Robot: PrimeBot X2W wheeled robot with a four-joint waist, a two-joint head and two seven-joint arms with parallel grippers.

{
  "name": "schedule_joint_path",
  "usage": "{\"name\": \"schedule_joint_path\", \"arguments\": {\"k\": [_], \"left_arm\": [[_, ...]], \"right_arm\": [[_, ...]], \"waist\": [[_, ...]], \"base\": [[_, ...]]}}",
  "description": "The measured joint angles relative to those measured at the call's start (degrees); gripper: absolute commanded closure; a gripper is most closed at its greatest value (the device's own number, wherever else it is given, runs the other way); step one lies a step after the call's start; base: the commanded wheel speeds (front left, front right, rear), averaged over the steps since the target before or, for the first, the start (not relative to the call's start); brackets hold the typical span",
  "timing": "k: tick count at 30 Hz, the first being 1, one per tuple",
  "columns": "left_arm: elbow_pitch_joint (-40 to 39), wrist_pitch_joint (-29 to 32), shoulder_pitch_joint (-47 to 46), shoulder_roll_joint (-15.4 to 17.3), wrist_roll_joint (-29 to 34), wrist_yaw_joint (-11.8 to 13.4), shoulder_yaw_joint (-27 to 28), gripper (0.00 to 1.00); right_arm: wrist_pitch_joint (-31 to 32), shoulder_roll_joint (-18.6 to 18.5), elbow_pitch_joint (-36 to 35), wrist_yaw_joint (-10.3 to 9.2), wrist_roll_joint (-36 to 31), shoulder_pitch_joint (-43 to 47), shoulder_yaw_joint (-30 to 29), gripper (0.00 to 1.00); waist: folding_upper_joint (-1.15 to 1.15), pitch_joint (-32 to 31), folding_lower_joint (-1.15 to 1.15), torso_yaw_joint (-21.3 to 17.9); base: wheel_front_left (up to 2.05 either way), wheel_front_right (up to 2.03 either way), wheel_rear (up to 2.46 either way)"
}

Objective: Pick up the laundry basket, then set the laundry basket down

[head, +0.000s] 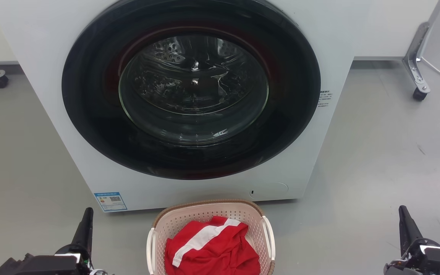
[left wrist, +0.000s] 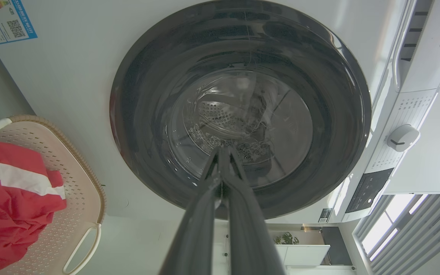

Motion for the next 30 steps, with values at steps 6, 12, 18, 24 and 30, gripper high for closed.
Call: {"name": "schedule_joint_path", "arguments": {"k": [6,12,18,24,30], "left_arm": [[0.0,0.0,0.0,0.0,0.0,0.0,0.0,1.0],[0.0,0.0,0.0,0.0,0.0,-0.01,0.0,1.0],[0.0,0.0,0.0,0.0,0.0,0.0,0.0,1.0],[0.0,0.0,0.0,0.0,0.0,-0.01,0.0,1.0],[0.0,0.0,0.0,0.0,0.0,0.0,0.0,1.0]], "right_arm": [[0.0,0.01,0.0,0.0,0.01,0.0,0.0,1.0],[0.0,0.01,0.0,0.0,0.01,0.0,0.0,1.0],[0.0,0.01,-0.01,0.0,0.01,0.0,0.0,1.0],[0.0,0.01,-0.01,0.0,0.01,0.0,0.0,1.0],[-0.01,0.01,-0.01,0.0,0.01,0.0,0.0,1.0]], "waist": [[0.0,0.0,0.0,0.0],[0.0,0.0,0.0,0.0],[0.0,0.0,0.0,0.0],[0.0,0.0,0.0,0.0],[0.0,0.0,0.0,0.0]], "base": [[0.0,0.0,0.0],[0.0,0.0,0.0],[0.0,0.0,0.0],[0.0,0.0,0.0],[0.0,0.0,0.0]]}}
